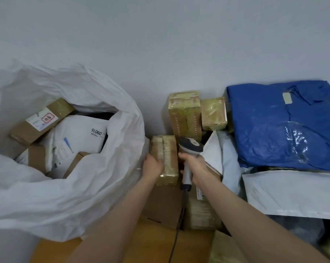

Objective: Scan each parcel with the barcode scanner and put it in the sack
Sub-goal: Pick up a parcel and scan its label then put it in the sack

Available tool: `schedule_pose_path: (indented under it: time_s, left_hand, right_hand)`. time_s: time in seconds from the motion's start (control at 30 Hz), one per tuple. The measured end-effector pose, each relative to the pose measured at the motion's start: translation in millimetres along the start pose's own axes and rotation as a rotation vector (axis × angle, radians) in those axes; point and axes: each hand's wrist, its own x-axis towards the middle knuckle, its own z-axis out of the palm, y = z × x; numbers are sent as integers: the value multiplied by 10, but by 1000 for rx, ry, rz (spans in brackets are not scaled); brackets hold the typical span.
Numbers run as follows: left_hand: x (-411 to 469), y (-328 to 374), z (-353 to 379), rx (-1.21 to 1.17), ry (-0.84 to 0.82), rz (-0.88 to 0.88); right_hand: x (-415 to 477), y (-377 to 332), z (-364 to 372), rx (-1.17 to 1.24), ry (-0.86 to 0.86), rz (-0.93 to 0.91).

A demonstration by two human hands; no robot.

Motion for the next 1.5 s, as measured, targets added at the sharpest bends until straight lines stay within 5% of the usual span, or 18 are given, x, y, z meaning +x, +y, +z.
schedule_pose_path:
  time_s: [0.13,0.33,0.53,0.73,0.93,1.07,1.23,1.5]
  left_hand:
    - [125,-66,4,-215,-88,-112]
    - [-105,-166,-144,-384,35,-65]
    - [-380,-99,-528,-545,-143,-53]
    - [-585,58,-675,-286,-277,160]
    - [-689,165,-604,-195,-375,154]
    - [-735,134,-746,-576,-534,-29]
    - [-906,78,-798,-924,-772,-122]
    - [-1159,190,-714,-734,-589,171]
  right_hand:
    - [87,88,108,25,-45,36]
    - [-106,71,-6,144,-78,11]
    - [-567,-113,-48,180,-176,-98]
    - [-995,-202,-93,156,-185,-205]
    - [-1270,-182,-284,115,-109,-219]
    - [-1311,-177,-640,181,84,-214]
    - [-1362,-108,-832,218,26,-173]
    - [-1451,-110,-972,230,51,-261]
